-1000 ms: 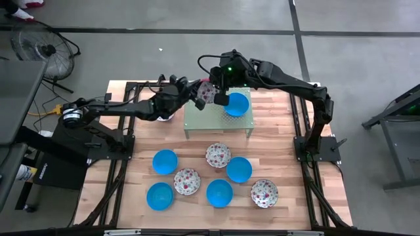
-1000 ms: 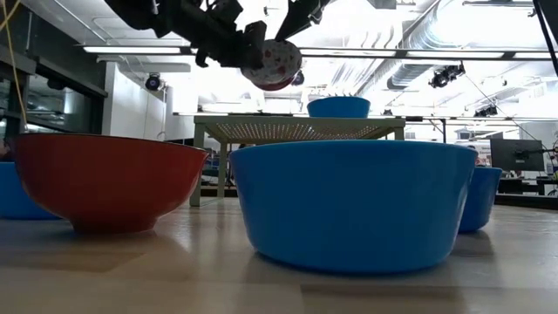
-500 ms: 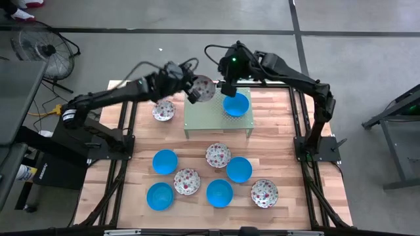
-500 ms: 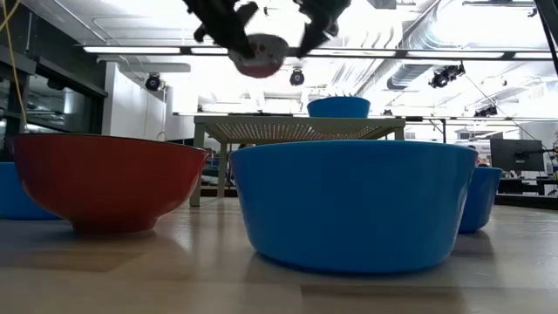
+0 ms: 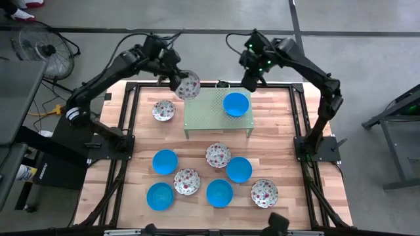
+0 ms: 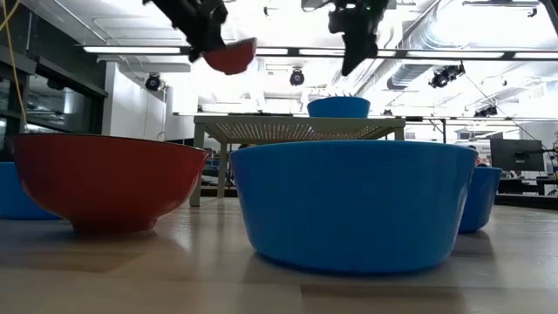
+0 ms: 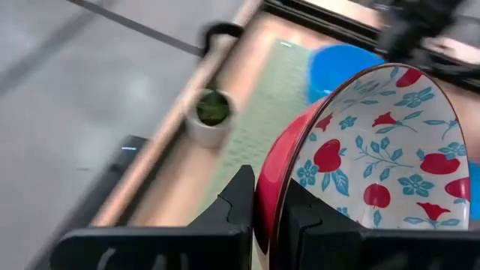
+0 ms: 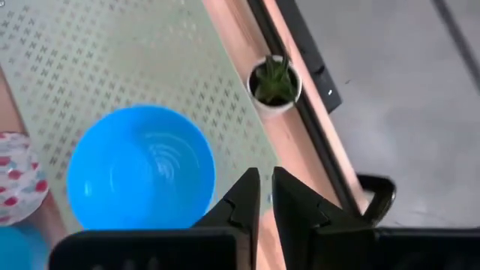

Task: Pick & Place Mini bowls
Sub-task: Put the patterned red bowl on the shelf

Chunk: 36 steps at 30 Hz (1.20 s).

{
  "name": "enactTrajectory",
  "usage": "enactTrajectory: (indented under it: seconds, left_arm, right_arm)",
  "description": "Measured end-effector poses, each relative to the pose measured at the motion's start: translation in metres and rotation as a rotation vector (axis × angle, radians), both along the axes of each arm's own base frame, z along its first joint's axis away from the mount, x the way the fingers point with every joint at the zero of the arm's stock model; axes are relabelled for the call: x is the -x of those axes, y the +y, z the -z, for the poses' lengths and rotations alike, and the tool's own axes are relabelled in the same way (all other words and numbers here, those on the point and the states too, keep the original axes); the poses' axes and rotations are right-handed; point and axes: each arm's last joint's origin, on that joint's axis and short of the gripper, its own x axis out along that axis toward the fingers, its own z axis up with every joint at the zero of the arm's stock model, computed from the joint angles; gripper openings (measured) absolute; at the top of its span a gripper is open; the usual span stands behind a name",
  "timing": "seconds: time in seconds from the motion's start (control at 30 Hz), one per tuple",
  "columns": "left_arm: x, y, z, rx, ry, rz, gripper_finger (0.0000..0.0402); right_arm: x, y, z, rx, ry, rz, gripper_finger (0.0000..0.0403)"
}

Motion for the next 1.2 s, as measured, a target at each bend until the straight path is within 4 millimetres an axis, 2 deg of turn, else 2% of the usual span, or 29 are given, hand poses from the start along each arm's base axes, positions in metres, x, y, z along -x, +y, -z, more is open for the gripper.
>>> enactTrajectory:
  seconds: [0.2,0.4,0.77,0.93,1.2]
  left_arm:
    - [-0.020,0.019,0.030,0.118,0.034,0.078,0.0014]
    - [-0.033,0.024,0.049,0.193,0.078,0.080,0.0014]
    - [-0.052,0.006,0.053,0.183,0.127,0.060,0.0014]
    - [-0.054,0.004,0.054,0.212,0.134,0.006,0.0014]
    - [-0.068,0.002,0.068,0.318,0.156,-0.043,0.0014]
  right_arm:
    - [0.022,-0.012,-0.004,-0.020,0.015,0.068,0.0012]
    - [0.037,-0.024,-0.003,-0.030,0.036,0.114,0.0005]
    - [0.046,-0.033,-0.003,-0.013,0.045,0.121,0.0003]
    - [0.046,-0.034,-0.004,-0.010,0.042,0.122,0.0004]
    - [0.046,-0.034,-0.004,-0.009,0.042,0.121,0.0001]
